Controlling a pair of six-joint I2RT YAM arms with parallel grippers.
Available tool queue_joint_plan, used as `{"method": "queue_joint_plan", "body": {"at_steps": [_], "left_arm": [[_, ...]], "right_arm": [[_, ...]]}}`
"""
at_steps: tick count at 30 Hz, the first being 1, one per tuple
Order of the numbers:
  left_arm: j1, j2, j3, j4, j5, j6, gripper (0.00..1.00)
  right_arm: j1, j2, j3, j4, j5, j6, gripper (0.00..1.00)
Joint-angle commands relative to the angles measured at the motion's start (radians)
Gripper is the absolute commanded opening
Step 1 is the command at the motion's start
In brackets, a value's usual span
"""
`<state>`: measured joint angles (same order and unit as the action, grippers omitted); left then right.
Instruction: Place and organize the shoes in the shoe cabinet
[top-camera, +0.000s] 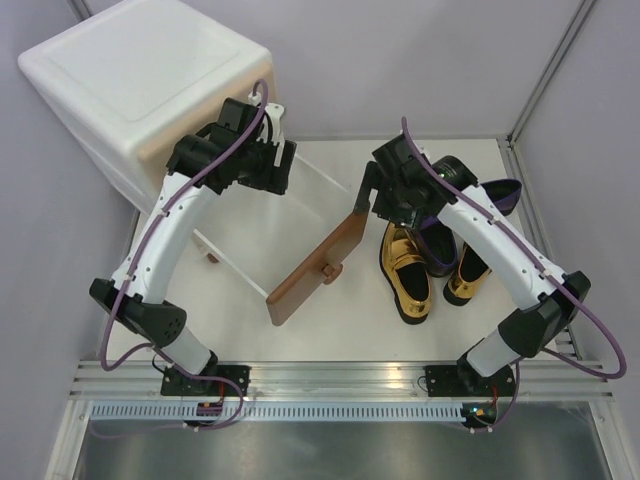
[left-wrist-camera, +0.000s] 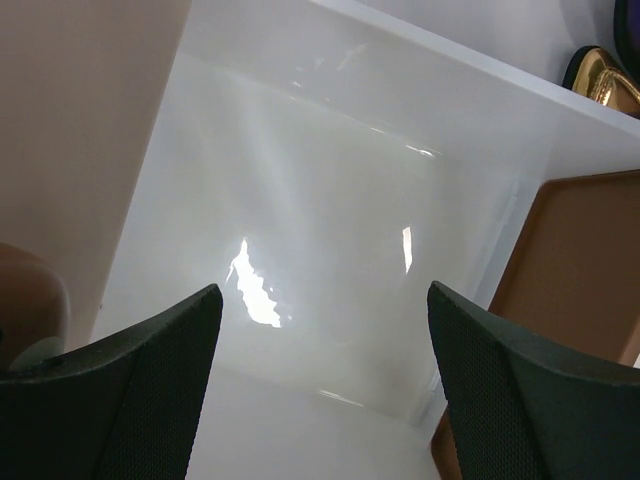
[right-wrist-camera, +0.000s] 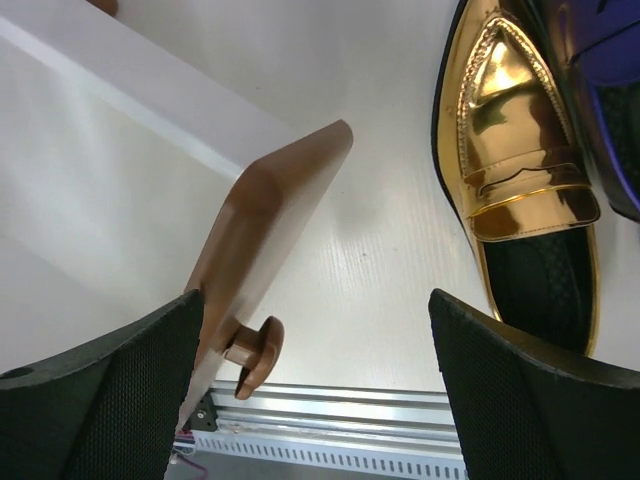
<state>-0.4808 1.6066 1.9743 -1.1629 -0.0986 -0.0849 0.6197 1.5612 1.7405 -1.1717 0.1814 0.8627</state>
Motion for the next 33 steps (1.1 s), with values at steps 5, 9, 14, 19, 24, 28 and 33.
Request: {"method": "queue_joint_plan", "body": {"at_steps": [5,9,14,19,24,28,33], "left_arm": [[0.051,0.059,0.077,0.028,-0.050,-0.019,0.87],[0.051,0.072,0.093,0.032,-0.046,-0.023,0.87],[0.051,0.085,0.109,0.035,-0.053,-0.032,0.87],[0.050,0.098,0.127,0.035,-0.084,-0.039,0.87],[0.054,0.108,0.127,0.034,-0.119,-0.049,0.87],[0.056,0.111,0.127,0.032,-0.156,-0.067,0.87],[0.057,0.124,0.139,0.026,-0.185,-0.081,0.87]], "right_arm": [[0.043,0.075,0.103,0.032,0.001,0.094,0.97],[0.060,0.102,0.114,0.046,0.006,0.105,0.97],[0.063,0.118,0.103,0.032,0.018,0.124,0.96],[0.061,0.094,0.074,-0.023,0.046,0.142,0.80],[0.063,0.063,0.059,-0.083,0.066,0.151,0.56],[0.063,0.034,0.033,-0.101,0.075,0.160,0.36],[0.063,0.013,0.013,-0.121,0.079,0.173,0.31]]}}
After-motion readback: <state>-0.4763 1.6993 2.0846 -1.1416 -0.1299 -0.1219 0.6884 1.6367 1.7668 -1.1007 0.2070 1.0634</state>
